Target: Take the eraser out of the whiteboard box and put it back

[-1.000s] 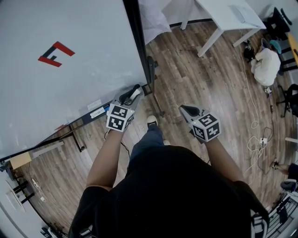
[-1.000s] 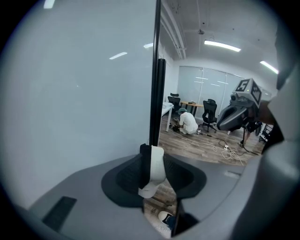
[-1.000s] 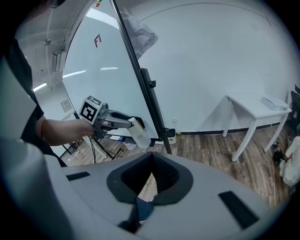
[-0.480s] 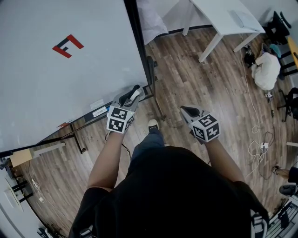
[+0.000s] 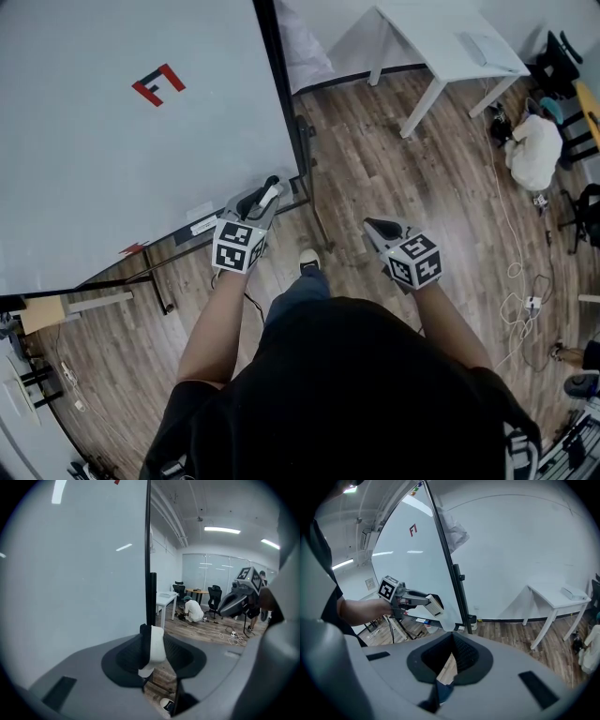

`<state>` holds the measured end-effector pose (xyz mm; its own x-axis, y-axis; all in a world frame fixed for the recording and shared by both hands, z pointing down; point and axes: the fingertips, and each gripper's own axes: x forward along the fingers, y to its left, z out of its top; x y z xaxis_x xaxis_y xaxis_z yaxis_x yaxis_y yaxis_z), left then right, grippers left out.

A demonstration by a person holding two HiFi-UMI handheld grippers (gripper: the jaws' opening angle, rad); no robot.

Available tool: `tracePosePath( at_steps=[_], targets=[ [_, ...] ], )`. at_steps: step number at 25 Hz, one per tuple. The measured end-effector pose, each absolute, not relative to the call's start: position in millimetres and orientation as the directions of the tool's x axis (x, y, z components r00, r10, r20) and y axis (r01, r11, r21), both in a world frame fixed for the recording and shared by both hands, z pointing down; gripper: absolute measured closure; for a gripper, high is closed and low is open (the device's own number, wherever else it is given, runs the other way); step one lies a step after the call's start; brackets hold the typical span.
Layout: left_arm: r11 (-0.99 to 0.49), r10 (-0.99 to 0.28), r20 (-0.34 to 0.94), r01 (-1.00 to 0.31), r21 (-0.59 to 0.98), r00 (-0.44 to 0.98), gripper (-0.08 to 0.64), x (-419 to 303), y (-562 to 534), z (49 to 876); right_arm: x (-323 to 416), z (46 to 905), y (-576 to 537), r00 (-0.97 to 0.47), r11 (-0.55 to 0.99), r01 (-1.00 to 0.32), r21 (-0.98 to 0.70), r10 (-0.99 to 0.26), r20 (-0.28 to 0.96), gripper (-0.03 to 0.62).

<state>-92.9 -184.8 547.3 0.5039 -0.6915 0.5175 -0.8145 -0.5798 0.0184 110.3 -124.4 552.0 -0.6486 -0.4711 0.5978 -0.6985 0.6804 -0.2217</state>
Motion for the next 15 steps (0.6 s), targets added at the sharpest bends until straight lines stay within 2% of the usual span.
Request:
tracePosePath(
  at_steps=[15],
  targets=[
    [-0.549,-0.715,0.509,-0.835,0.015,0.479,0.413,-105.8,-132.7,538.0,110.5,537.4,-88.5,-0.658,0.710,-0.677,-0.193,-0.467,0.591,0.597]
  ],
)
